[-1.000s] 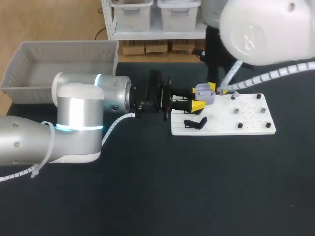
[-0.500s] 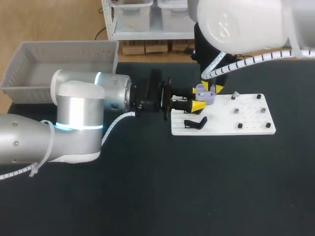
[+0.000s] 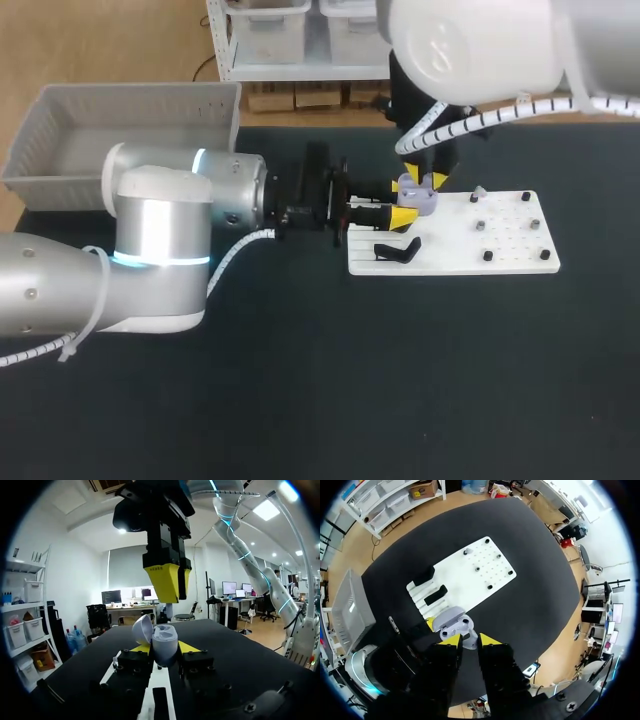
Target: Pick up each earbud case from the left stands, insert the matching earbuds, close the lid, and place the case in the box.
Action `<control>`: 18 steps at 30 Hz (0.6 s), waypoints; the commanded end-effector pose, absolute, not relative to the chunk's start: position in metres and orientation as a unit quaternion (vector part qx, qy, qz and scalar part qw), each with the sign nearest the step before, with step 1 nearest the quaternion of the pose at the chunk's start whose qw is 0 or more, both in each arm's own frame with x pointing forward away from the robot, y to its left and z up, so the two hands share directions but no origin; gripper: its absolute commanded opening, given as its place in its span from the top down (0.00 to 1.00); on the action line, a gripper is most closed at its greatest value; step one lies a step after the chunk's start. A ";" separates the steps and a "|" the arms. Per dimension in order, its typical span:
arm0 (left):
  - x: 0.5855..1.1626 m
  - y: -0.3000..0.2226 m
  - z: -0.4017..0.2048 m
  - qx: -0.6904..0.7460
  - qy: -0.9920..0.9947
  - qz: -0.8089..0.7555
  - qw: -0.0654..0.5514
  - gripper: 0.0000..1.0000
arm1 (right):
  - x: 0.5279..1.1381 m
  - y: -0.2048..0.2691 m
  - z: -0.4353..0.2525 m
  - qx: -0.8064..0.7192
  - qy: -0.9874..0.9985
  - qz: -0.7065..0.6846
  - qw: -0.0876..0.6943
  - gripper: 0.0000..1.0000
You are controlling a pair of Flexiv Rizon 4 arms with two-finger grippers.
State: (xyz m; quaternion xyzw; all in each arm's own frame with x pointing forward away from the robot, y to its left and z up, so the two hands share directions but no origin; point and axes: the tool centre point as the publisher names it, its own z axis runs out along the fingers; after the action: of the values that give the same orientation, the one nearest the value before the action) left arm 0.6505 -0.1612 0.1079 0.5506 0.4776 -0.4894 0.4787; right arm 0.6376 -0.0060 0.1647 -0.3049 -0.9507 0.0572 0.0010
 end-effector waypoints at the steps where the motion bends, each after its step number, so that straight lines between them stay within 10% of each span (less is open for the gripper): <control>1: 0.649 -0.161 0.108 0.550 0.479 -0.488 0.480 1.00 | 0.641 -0.004 0.164 -0.308 -0.950 0.060 0.001 1.00; 18: 0.649 -0.161 0.108 0.550 0.479 -0.488 0.480 1.00 | 0.644 -0.001 0.156 -0.322 -0.945 0.059 0.004 1.00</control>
State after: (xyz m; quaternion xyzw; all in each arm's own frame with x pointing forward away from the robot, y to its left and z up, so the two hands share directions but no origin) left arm 0.6503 -0.1612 0.1080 0.5503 0.4778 -0.4893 0.4791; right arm 0.6440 -0.0010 0.1568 -0.3211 -0.9452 0.0587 0.0033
